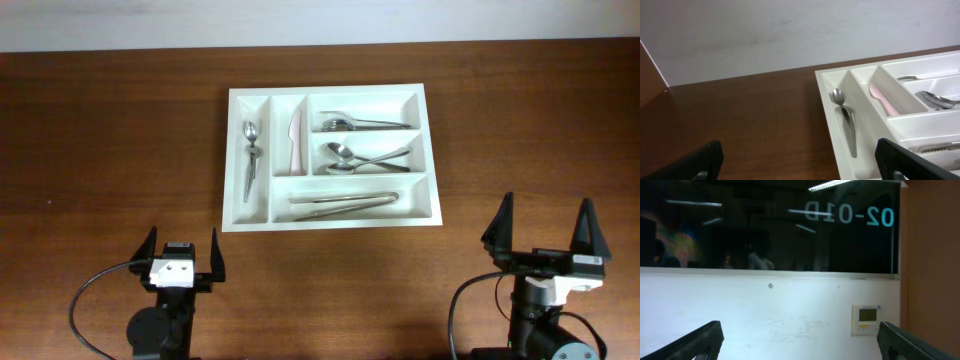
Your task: Pack container
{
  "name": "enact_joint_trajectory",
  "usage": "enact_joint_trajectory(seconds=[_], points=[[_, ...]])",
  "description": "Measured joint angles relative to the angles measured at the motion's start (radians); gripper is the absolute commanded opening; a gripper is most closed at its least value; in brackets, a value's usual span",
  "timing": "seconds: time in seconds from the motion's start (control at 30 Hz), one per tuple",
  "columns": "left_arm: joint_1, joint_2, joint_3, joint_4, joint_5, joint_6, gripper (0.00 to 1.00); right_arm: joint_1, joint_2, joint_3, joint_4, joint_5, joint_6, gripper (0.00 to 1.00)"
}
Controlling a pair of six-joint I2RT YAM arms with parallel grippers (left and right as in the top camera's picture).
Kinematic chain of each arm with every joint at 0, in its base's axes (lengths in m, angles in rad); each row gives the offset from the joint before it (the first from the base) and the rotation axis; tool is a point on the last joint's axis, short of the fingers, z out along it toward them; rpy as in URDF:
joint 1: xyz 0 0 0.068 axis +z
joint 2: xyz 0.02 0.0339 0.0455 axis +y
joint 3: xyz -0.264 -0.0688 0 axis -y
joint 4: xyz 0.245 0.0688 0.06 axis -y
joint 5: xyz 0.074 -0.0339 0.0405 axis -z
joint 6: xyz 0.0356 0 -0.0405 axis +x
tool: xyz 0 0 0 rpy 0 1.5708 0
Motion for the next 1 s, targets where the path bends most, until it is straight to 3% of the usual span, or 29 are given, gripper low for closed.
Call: enact_joint_trajectory(seconds=[0.6, 1.0], points=[[0.0, 0.0, 0.0, 0.0, 0.0, 0.0, 0.99, 0.0, -0.09, -0.195, -0.005, -0.091, 0.001, 0.99], [0.0, 0.0, 0.0, 0.0, 0.0, 0.0, 0.99, 0.046, -0.092, -0.217, -0.283, -0.103, 0.0, 0.99]])
